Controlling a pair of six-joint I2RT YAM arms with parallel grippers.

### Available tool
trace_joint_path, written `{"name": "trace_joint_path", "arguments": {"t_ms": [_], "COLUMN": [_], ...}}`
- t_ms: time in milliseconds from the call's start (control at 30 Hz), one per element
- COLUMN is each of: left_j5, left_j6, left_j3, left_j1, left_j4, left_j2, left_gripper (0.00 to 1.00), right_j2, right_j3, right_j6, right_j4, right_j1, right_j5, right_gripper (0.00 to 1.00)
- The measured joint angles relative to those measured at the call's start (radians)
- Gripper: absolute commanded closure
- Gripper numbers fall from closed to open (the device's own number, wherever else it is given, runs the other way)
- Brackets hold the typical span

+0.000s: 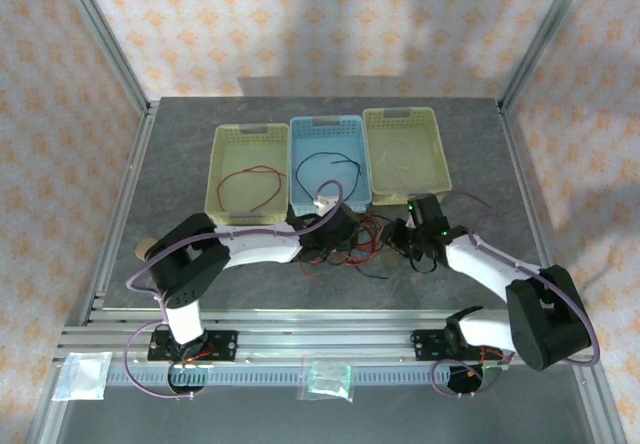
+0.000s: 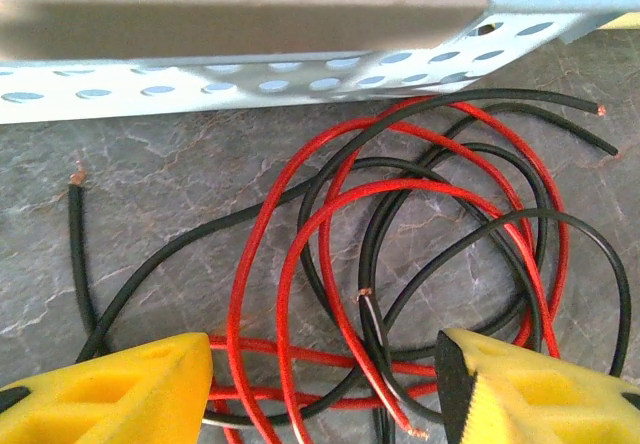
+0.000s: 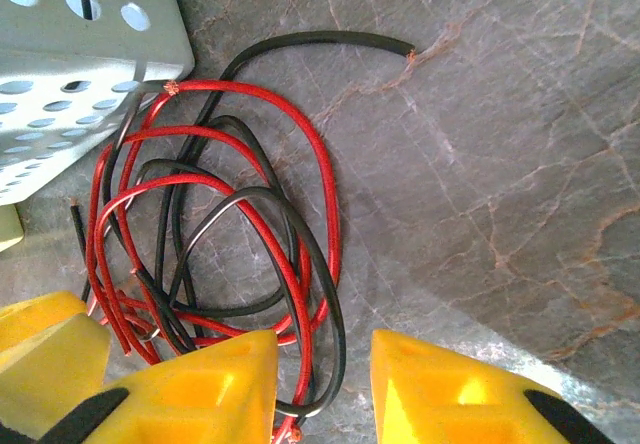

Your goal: Untangle the cables

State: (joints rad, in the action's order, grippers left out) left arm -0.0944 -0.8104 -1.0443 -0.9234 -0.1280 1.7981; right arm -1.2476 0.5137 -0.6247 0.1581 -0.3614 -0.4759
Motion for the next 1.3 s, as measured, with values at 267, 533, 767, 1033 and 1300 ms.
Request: {"name": "trace_joint_path", "arguments": {"t_ms": [267,533,767,1033,1300], "left_j5": [-0.027,-0.044,-0.045,-0.045,-0.045], "left_j6": [-0.002,-0.004,-0.004,-0.004,-0.005], "left_j3": [-0.035,-0.053,-0.054,-0.054,-0.062], "left_j1": [-0.006,-0.006,-0.006,-0.006,-0.006], "left_j4": [-0.049,-0.071,-0.071,-0.071,-0.084], "left_j2": [0.052,0.071,0.071,0.072,0.080], "left_gripper": [0.38,0.38,0.38,0.38,0.38], "right_j2": [-0.046,-0.065,-0.074,-0.067,0.050], "right_j3": [0.000,0.000,0.000,0.000,0.021], "right_j6": [-0.003,-0.004,-0.008,-0.019,-0.003], "right_j4": [-0.025,-0.034,-0.052,-0.058,0.024], "right_j1": [0.000,0.000,0.000,-0.003,-0.003], "right_j5": [-0.003,-0.003,-0.003,0.002,0.051], "right_gripper": [0.75,0.80,0.86,0.96,1.00]}}
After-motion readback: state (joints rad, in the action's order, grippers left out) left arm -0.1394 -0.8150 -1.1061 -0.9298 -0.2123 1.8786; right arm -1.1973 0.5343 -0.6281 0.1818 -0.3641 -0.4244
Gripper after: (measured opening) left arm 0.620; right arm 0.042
